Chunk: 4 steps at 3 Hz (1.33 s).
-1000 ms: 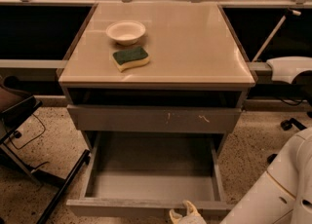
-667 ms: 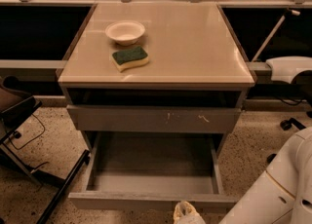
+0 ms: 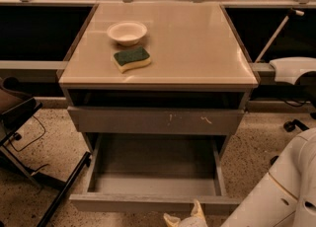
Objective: Open middle drawer
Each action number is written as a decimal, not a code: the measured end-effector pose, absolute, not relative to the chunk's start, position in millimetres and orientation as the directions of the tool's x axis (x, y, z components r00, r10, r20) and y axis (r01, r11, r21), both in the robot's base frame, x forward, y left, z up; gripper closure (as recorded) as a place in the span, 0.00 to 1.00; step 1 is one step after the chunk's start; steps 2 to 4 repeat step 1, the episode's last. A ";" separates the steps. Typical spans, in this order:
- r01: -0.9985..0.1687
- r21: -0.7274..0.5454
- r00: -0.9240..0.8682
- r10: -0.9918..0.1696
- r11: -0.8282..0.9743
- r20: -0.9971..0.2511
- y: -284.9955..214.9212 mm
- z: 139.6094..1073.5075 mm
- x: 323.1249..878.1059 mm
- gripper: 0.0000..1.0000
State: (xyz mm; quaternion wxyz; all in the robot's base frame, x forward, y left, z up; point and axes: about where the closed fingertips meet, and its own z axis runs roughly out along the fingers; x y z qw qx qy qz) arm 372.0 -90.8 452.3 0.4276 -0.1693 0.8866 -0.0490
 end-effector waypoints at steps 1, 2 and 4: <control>-0.258 -0.232 -0.577 -0.342 0.938 -0.742 -90.8 452.3 372.0 0.00; -0.258 -0.232 -0.577 -0.342 0.938 -0.742 -90.8 452.3 372.0 0.00; -0.258 -0.232 -0.577 -0.342 0.938 -0.742 -90.8 452.3 372.0 0.00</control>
Offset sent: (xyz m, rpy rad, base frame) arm 0.0000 0.0000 0.0000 0.0000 0.0000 0.0000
